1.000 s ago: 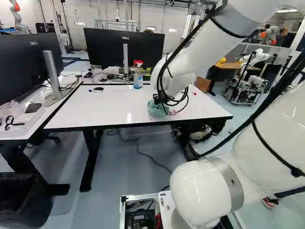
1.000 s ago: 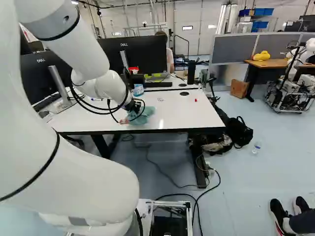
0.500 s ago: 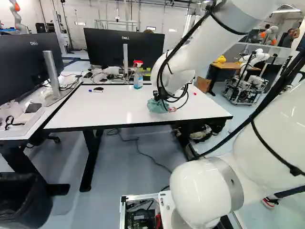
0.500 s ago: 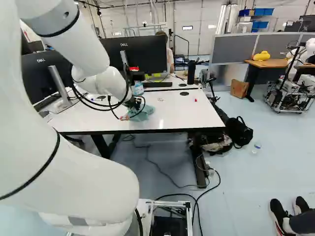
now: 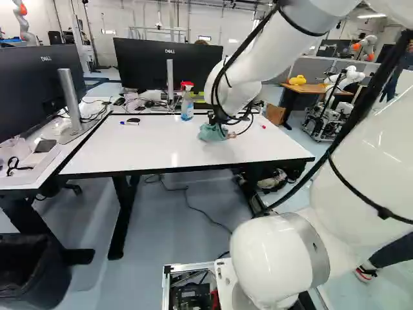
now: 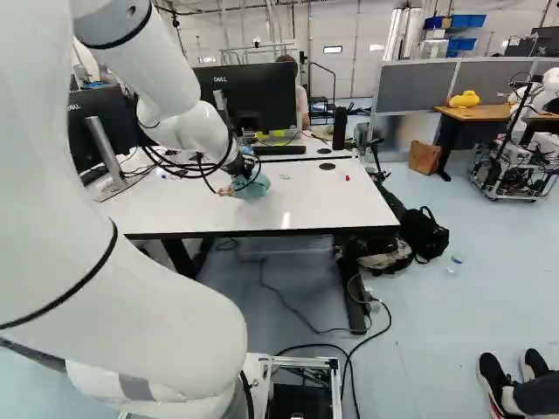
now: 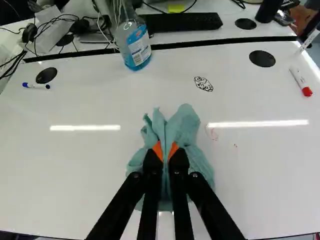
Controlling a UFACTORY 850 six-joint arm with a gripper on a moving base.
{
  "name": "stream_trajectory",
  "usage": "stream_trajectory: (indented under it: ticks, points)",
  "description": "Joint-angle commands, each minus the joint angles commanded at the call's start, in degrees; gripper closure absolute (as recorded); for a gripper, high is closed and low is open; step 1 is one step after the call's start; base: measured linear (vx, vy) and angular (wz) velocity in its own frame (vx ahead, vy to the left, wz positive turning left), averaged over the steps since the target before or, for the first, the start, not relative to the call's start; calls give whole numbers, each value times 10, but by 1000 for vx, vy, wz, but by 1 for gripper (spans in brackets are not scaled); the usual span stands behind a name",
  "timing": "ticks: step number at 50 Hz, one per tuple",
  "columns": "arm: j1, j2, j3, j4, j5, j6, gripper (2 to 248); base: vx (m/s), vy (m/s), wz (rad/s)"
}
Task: Clean the table with the green towel
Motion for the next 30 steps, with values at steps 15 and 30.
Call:
stream_trajectory:
  ticks: [15, 30]
  points:
    - [-15, -43, -41, 0, 0, 0, 221, 0, 0, 0]
    - [-39, -71, -70, 0, 0, 0, 221, 0, 0, 0]
